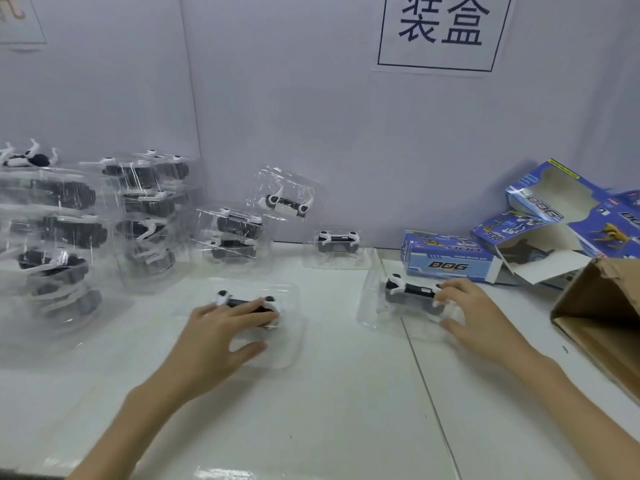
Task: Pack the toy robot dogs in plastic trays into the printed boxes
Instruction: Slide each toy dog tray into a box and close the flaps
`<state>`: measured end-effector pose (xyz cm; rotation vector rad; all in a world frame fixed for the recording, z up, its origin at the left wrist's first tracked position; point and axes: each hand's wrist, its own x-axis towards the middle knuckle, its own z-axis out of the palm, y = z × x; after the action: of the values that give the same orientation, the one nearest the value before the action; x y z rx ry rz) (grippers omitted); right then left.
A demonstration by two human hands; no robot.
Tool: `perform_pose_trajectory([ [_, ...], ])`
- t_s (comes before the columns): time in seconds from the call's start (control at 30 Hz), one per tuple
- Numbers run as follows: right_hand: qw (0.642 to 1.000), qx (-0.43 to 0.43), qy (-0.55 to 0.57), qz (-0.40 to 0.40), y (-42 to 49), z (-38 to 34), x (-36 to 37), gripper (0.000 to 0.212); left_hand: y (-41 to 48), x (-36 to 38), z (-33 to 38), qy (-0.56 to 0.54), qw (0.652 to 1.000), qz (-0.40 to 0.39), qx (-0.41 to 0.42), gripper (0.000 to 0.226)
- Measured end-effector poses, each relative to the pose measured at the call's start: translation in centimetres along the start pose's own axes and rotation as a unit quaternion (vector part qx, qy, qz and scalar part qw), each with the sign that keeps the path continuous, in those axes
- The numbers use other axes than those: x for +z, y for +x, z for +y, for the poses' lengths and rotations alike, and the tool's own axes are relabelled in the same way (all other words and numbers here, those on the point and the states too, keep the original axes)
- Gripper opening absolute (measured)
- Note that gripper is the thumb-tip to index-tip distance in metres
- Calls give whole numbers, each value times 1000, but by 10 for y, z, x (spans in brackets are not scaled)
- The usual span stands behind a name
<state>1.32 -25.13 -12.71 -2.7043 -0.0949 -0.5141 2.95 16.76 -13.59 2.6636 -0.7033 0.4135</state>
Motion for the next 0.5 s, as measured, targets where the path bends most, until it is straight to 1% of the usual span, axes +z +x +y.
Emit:
perform_pose_trajectory([
  [0.13,997,23,12,75,-1,15,-9,29,47,42,50,25,999,-8,44,45],
  [0.23,994,25,22,100,-3,23,-11,29,74,68,80,26,997,1,67,46],
  [0.3,995,29,21,96,-9,28,-12,30,87,78,90,27,997,11,76,45],
  [0.43,997,59,17,48,-26,34,-10,43,102,89,89,18,997,34,72,42],
  [0.5,998,59,18,33,-33,33,-12,43,106,92,86,28,996,51,64,41],
])
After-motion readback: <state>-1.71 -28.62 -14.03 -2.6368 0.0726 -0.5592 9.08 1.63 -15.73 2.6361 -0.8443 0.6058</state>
